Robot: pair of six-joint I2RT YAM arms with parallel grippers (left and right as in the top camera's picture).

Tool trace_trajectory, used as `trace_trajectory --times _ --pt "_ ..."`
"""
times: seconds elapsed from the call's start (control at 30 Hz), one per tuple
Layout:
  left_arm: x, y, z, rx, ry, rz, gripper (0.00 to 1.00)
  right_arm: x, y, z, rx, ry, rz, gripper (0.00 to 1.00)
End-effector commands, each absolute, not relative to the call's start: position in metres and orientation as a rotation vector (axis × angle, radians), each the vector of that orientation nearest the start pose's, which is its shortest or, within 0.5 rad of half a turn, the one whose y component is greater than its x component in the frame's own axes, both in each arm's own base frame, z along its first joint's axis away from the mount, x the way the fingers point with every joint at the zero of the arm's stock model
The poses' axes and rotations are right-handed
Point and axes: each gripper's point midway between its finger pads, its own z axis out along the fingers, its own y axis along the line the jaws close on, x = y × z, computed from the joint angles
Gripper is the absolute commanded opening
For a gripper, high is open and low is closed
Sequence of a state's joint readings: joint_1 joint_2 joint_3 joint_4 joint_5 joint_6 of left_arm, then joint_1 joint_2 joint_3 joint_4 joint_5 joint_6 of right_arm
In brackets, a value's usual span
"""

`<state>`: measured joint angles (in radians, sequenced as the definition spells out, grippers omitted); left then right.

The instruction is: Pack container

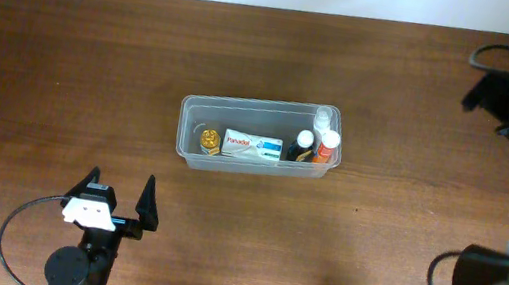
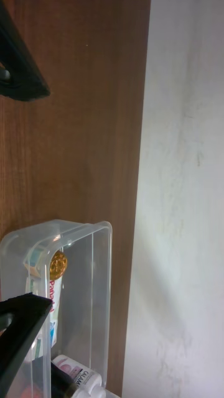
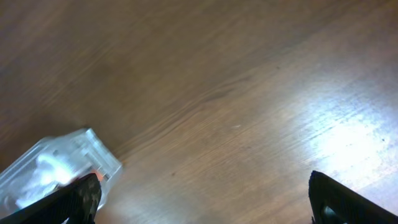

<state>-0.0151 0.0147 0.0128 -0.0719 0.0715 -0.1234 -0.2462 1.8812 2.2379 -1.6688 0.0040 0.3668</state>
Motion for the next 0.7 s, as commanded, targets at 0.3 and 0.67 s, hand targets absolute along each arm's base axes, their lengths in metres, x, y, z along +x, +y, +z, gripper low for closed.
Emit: trace_trajectory --times 0.3,0.67 --pt "0.245 -0.015 0.158 -0.023 1.645 -0.151 0.99 0.272 0.015 0.393 0.393 2.456 0.17 0.98" --pt "0.245 -0.015 0.158 -0.023 1.645 -0.151 0.99 0.204 0.024 0.403 0.293 2.192 0.287 0.98"
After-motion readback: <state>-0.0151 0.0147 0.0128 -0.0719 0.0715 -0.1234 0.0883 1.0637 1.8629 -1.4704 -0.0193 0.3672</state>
